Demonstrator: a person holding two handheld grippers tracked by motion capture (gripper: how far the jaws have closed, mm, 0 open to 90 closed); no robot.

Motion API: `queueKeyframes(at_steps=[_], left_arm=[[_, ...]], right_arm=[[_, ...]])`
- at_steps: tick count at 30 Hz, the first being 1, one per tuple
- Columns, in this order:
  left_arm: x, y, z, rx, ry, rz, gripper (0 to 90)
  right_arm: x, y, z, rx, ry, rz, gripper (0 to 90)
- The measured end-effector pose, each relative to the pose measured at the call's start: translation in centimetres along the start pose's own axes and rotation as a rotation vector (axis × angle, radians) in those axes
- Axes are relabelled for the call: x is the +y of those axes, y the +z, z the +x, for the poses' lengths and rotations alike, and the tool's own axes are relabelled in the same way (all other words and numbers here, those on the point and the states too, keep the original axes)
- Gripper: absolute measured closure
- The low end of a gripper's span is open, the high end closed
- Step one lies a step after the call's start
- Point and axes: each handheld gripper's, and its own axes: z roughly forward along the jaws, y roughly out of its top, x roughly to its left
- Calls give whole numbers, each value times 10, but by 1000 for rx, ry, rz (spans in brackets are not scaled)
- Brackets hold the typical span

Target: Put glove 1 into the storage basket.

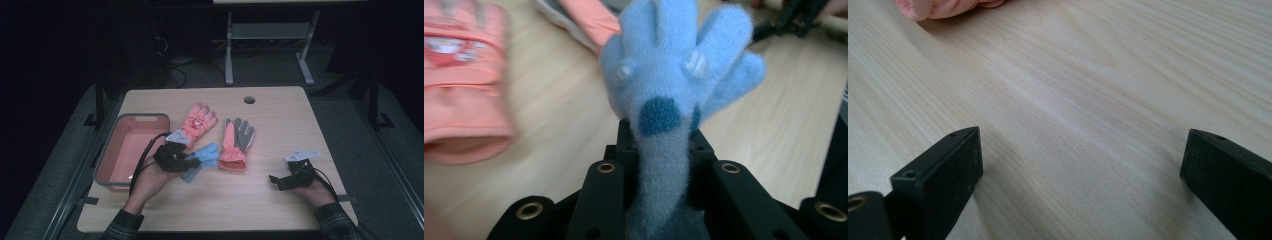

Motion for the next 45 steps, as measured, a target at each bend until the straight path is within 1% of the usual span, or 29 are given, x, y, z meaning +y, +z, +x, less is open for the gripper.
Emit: queueKeyframes(at_steps=[1, 6, 12, 13, 14, 17, 19, 21, 23, 24, 25, 26, 28, 29, 30, 34, 37, 39, 44, 45], left_arm=[[0, -5, 4, 14, -6, -5, 750], [0, -23, 20, 54, -37, -39, 750], [-8, -42, 40, 107, -84, -70, 750], [-8, -42, 40, 107, -84, -70, 751], [-11, -46, 46, 118, -96, -73, 750], [-16, -51, 54, 137, -120, -76, 750], [-17, -52, 56, 143, -122, -75, 750], [-21, -58, 65, 175, -140, -75, 750], [-23, -60, 72, 190, -155, -81, 750], [-26, -62, 77, 212, -165, -74, 750], [-28, -62, 80, 226, -172, -71, 750], [-31, -63, 86, 237, -188, -67, 750], [-37, -63, 95, 259, -219, -61, 749], [-40, -63, 99, 266, -221, -51, 749], [-44, -61, 104, 275, -239, -48, 748], [-55, -53, 120, 295, -279, -25, 748], [-60, -46, 127, 314, -292, 2, 746], [-62, -41, 132, 314, -301, 11, 745], [-59, -28, 145, 324, -307, 38, 741], [-59, -24, 148, 323, -314, 48, 740]], right_arm=[[0, 0, 0, 0, -1, 0, 29], [0, 0, 0, 1, 1, 0, 29], [0, 0, 0, 1, 0, 0, 29], [0, 0, 0, 1, 0, 0, 29], [0, 0, 0, 2, -6, -3, 29], [1, 1, 0, 3, -2, -2, 29], [1, 1, 0, 2, -2, -3, 29], [1, 1, 0, 3, -4, -2, 29], [0, 1, 0, 3, -8, -4, 29], [0, 1, 0, 1, -6, -4, 29], [0, 0, 0, 0, 1, -1, 29], [0, 0, 0, 0, 2, 0, 29], [0, 0, 1, -3, 4, -3, 30], [0, 0, 1, -3, 4, -2, 30], [0, 0, 1, -3, 2, -3, 30], [0, 0, 1, -4, 5, -2, 30], [0, 0, 1, -3, 1, -3, 30], [0, 0, 1, -3, 4, -2, 30], [0, 0, 1, -3, 5, -2, 30], [0, 0, 1, -3, 5, -2, 30]])
